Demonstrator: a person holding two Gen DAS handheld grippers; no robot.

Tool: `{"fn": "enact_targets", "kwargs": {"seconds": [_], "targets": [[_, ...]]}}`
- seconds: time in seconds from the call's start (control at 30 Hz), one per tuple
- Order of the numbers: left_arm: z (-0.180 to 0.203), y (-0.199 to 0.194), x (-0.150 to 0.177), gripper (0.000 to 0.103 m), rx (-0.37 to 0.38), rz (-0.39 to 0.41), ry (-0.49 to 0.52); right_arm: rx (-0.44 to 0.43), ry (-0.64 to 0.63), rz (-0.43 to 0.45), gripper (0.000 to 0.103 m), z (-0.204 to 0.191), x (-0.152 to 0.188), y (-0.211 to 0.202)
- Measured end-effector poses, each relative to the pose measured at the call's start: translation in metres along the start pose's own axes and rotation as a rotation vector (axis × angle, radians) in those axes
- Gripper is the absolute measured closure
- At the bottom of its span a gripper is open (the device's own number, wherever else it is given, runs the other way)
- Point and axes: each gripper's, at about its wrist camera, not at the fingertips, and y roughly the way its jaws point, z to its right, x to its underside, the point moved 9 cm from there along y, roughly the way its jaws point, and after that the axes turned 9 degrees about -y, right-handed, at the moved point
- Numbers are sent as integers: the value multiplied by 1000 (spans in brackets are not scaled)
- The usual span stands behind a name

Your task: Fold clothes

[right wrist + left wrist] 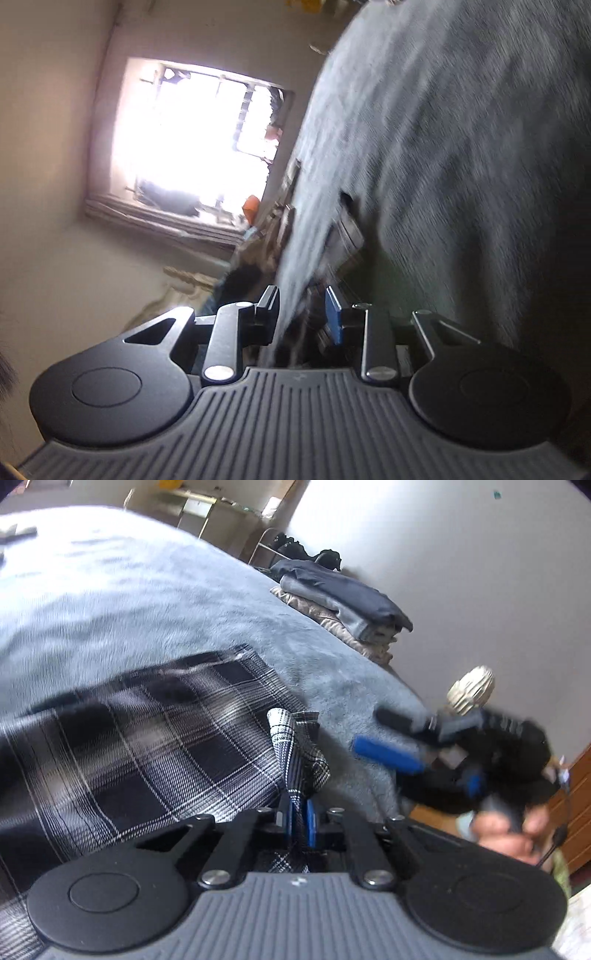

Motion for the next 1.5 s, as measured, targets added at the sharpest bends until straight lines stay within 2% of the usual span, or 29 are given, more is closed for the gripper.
{"fn": "enact_targets", "kwargs": {"seconds": [0.17, 0.3, 0.37, 0.47, 0.57, 0.67, 0.77, 0.8, 0.87, 0.93, 1.0, 1.07, 1.1, 1.27, 1.33, 1.4, 1.43, 1.5], "targets": [[-12, -5, 2, 94, 82, 6, -65, 53, 24, -82, 75, 8, 21, 20], [-8, -6, 3, 92, 106, 11, -27, 92, -48, -103, 78, -1, 27, 22], [-2, -9, 6, 80, 112, 5, 4, 114, -103, -85, 93, -9, 27, 17], [10, -7, 6, 74, 132, 6, 46, 149, -166, -30, 97, -16, 20, -5], [17, -12, 9, 67, 151, 6, 70, 222, -222, 40, 98, -17, 15, -36], [16, -10, 9, 66, 145, 3, 60, 343, -266, 104, 100, -11, 20, -59], [8, -5, 10, 66, 125, -7, 23, 507, -302, 137, 102, 9, 31, -79], [6, -4, 10, 66, 120, -6, 15, 515, -281, 139, 102, 14, 34, -80], [5, -3, 10, 66, 108, -1, 18, 518, -236, 143, 102, 21, 41, -76], [5, -3, 8, 66, 97, 12, 23, 469, -195, 145, 99, 24, 46, -78], [4, -3, 5, 66, 79, 26, 22, 368, -128, 187, 98, 16, 42, -70], [3, 0, 3, 66, 42, 36, 39, 287, -82, 185, 97, 12, 35, -60], [3, 2, 3, 67, 23, 39, 52, 280, -83, 183, 96, 12, 33, -58], [4, 8, 2, 67, -35, 52, 93, 261, -167, 133, 75, 11, 26, -39], [6, 10, 2, 67, -54, 57, 116, 258, -208, 104, 73, 11, 23, -29], [8, 12, 2, 67, -72, 62, 141, 248, -227, 72, 74, 11, 23, -21], [8, 13, 2, 67, -79, 64, 152, 235, -241, 55, 77, 9, 25, -19], [10, 13, 4, 67, -91, 68, 173, 228, -282, 40, 92, 2, 28, -17]]}}
